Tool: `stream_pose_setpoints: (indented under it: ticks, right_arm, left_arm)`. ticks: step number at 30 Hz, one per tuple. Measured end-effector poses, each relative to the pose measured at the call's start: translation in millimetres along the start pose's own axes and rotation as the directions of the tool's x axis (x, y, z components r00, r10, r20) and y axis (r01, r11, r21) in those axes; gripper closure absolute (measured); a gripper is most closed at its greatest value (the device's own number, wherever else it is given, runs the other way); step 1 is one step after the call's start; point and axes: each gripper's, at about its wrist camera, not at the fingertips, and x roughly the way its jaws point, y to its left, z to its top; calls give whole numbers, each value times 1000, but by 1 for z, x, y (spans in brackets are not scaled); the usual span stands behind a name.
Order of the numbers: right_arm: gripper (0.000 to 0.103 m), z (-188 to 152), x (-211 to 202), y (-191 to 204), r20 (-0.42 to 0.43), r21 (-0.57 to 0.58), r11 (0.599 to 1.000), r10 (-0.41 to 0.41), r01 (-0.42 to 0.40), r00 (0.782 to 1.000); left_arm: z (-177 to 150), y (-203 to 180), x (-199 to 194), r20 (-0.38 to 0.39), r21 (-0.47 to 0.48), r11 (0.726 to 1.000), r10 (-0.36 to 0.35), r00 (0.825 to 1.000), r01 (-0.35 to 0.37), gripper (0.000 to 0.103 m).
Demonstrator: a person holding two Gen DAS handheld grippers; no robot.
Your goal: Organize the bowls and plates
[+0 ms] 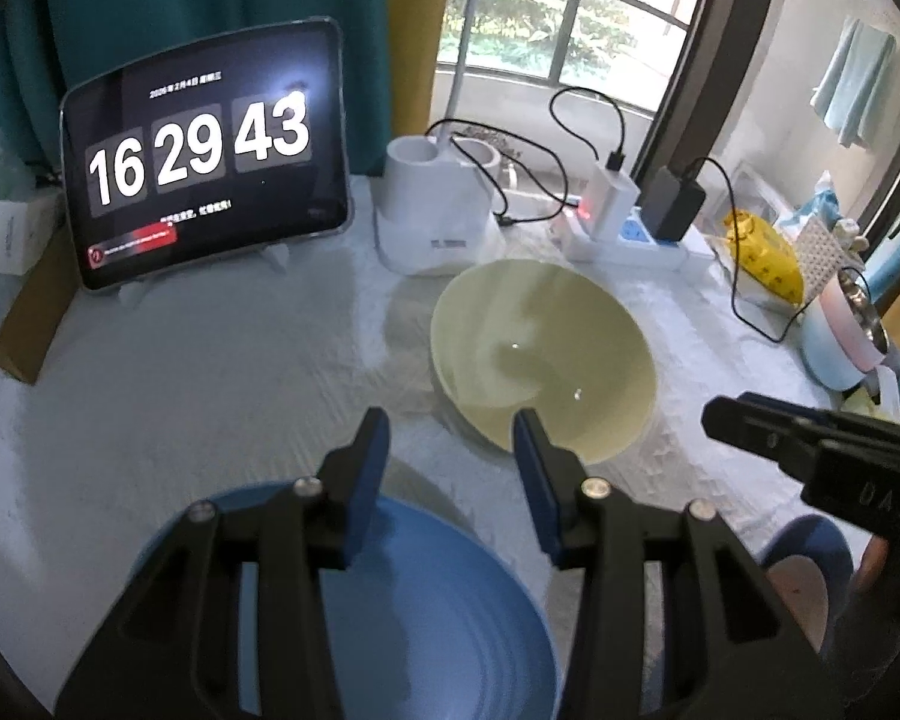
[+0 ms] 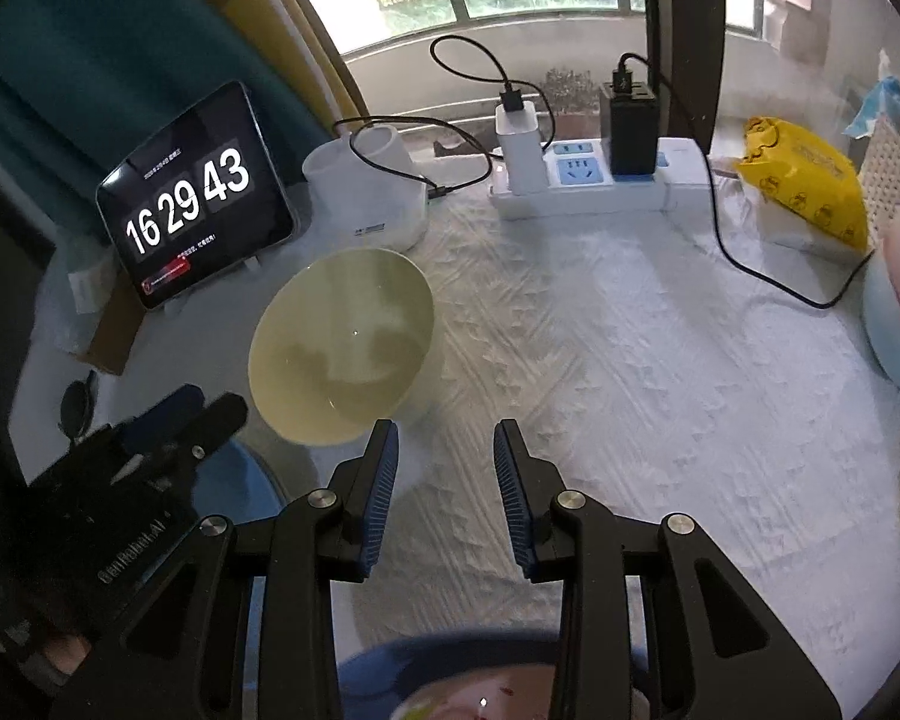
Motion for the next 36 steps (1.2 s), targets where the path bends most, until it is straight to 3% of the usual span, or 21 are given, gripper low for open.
stream_pose_setpoints:
  ticks: [10, 17, 31, 36]
  right_arm:
    - [68, 17, 32, 1, -52, 51, 998, 36, -34, 998]
    - [68, 29, 50, 1, -81, 45, 999, 12, -9, 997]
    - [85, 38, 78, 7, -129, 19, 1000, 11, -8, 992]
    - [85, 37, 84, 11, -128, 1, 1000, -8, 8, 992]
  left_arm:
    - [7, 6, 25, -61, -38, 999, -10, 998, 8, 59]
    - [11, 7, 37, -89, -55, 998, -21, 996, 16, 59]
    - [18, 6, 63, -117, -57, 998, -30, 993, 23, 59]
    - [19, 3, 69, -122, -46, 998, -36, 992, 30, 60]
